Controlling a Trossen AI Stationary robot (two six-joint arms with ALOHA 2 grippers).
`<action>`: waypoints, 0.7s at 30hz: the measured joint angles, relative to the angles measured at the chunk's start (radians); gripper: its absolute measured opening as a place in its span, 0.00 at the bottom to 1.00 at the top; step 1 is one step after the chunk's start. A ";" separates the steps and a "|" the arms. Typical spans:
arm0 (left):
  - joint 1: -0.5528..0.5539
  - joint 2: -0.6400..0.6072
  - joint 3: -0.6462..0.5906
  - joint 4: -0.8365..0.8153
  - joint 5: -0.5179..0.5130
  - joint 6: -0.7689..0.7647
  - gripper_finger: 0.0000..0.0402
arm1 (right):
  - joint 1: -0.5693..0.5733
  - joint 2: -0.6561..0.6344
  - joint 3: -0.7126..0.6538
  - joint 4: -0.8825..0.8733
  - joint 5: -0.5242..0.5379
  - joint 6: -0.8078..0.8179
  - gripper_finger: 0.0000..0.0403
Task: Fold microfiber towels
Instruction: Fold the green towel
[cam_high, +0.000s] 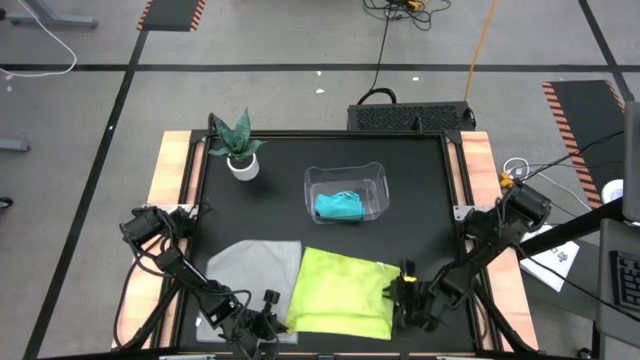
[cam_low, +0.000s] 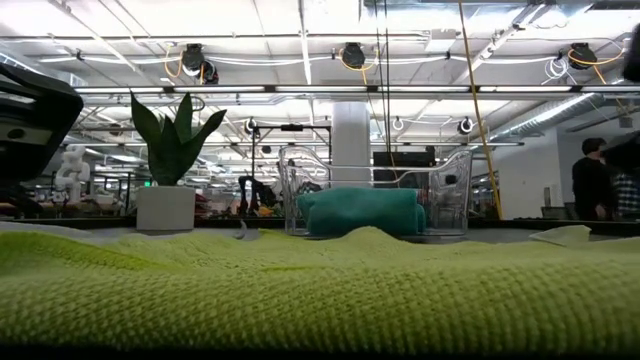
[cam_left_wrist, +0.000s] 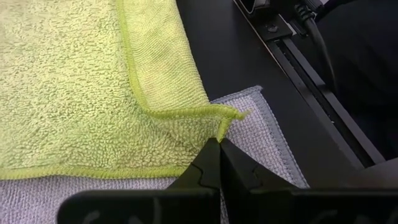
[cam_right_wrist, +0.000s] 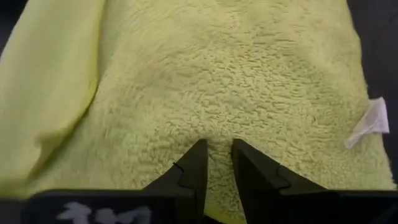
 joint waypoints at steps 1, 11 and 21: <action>0.003 0.000 0.000 0.001 0.003 0.000 0.00 | -0.012 0.000 -0.014 0.000 -0.004 0.015 0.18; 0.042 0.000 0.000 0.022 0.046 0.025 0.00 | -0.187 -0.040 -0.068 0.004 -0.095 -0.077 0.17; 0.053 -0.003 0.003 -0.059 0.073 0.018 0.00 | -0.337 -0.166 -0.074 -0.276 -0.094 -0.072 0.17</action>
